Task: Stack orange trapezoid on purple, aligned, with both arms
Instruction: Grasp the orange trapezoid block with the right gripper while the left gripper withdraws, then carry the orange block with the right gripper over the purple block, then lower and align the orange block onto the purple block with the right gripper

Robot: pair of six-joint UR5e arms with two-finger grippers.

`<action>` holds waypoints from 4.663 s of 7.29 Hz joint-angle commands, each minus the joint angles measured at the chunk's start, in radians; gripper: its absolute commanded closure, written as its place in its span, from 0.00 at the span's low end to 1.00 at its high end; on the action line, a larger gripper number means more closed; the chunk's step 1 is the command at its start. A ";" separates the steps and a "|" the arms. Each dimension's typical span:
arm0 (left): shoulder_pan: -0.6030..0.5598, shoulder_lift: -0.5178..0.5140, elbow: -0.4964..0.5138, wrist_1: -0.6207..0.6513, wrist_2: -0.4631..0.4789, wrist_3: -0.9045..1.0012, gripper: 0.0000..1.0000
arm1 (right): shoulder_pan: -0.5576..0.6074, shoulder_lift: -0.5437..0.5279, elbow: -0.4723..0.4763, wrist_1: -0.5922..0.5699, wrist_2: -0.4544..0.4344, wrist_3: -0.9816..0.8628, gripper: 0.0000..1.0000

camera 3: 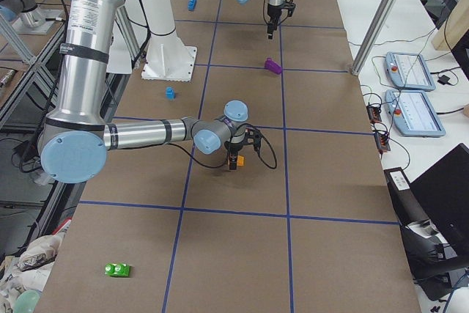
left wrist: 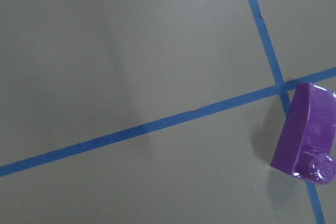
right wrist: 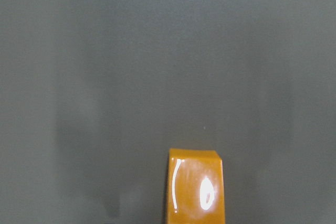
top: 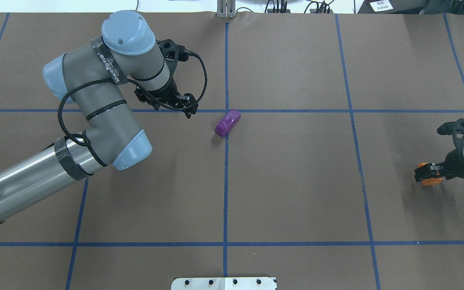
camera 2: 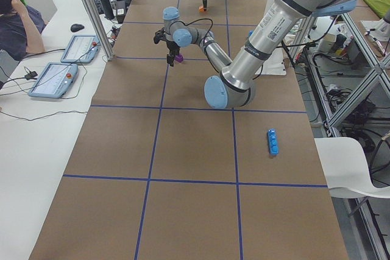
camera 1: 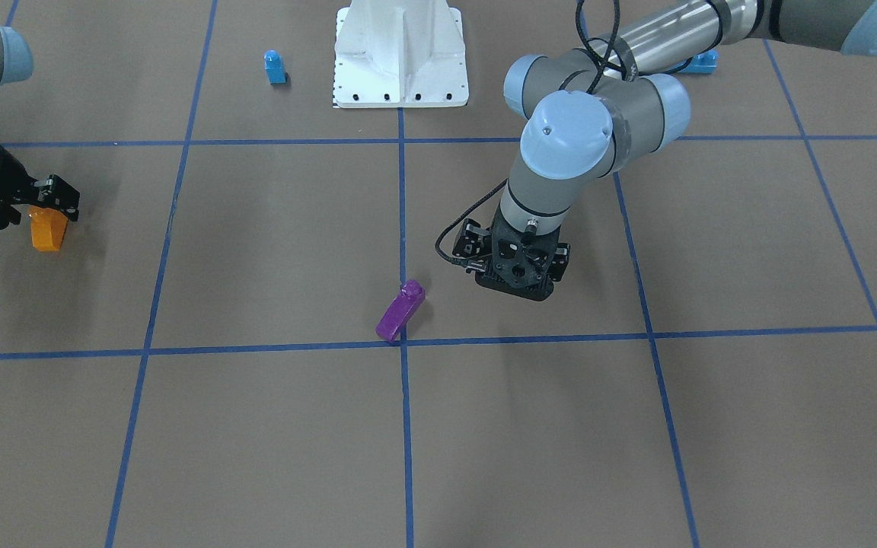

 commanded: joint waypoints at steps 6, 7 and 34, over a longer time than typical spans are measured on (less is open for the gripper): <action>-0.010 0.014 -0.001 -0.002 -0.002 0.013 0.00 | 0.019 0.005 0.094 -0.023 0.033 0.015 1.00; -0.027 0.017 -0.002 0.000 -0.002 0.013 0.00 | 0.068 0.072 0.107 -0.066 0.092 0.062 1.00; -0.388 0.378 -0.003 -0.036 -0.127 0.626 0.00 | -0.238 1.202 -0.543 -0.469 -0.152 1.094 1.00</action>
